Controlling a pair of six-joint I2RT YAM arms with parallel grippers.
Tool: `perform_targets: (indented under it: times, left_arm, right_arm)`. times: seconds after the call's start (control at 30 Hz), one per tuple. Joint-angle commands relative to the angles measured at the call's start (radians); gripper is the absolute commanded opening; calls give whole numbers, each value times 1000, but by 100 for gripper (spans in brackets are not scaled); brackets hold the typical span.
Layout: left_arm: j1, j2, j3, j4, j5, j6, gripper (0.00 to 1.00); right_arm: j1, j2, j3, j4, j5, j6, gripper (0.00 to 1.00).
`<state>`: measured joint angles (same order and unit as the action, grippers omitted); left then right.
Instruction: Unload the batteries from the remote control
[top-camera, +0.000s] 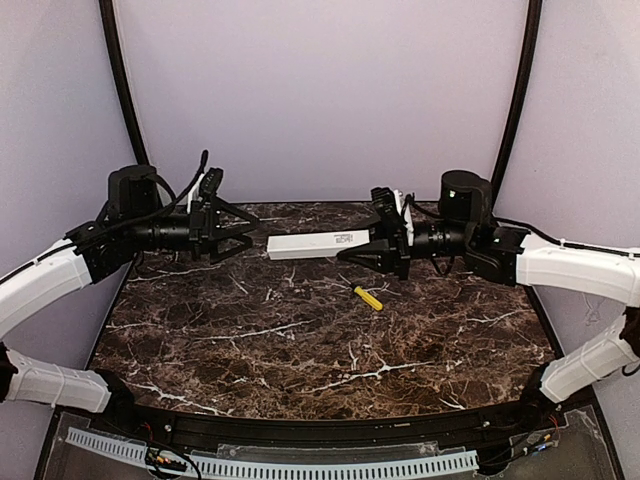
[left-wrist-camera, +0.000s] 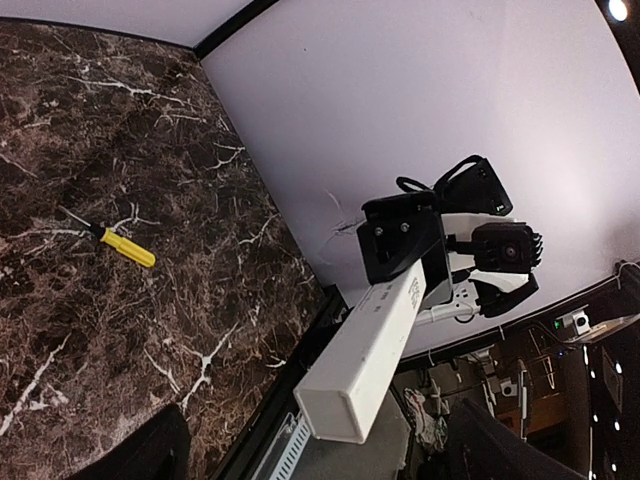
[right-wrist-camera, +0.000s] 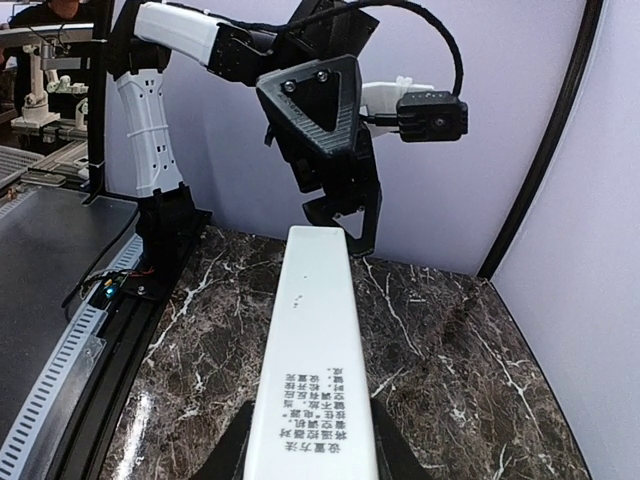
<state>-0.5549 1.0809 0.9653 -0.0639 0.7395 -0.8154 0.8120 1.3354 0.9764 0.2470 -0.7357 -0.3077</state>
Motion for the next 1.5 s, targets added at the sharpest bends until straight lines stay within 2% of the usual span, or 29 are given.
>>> perform_targets:
  times: [0.0, 0.37, 0.73, 0.93, 1.0, 1.1, 1.17, 1.27, 1.47]
  left_arm:
    - [-6, 36, 26, -28, 103, -26, 89]
    - [-30, 103, 5, 91, 161, -76, 81]
    - [-58, 175, 15, 107, 163, -84, 63]
    - [-62, 188, 16, 100, 153, -81, 49]
    - [-63, 189, 15, 100, 153, -79, 41]
    - [-63, 189, 14, 95, 141, -75, 22]
    - [-63, 189, 15, 93, 143, -73, 16]
    - [-63, 185, 11, 89, 140, -69, 11]
    - [-63, 172, -5, 115, 155, -82, 11]
  right_arm:
    - [8, -32, -17, 64, -8, -51, 0]
    - [15, 21, 17, 70, 1, -80, 0]
    - [21, 84, 62, 82, 10, -91, 0]
    - [25, 109, 70, 76, 30, -100, 0]
    - [27, 115, 74, 72, 38, -105, 0]
    - [28, 119, 77, 69, 54, -110, 0]
    - [31, 120, 78, 67, 64, -114, 0]
    - [33, 119, 80, 63, 69, -114, 0]
    - [32, 109, 73, 61, 77, -112, 0]
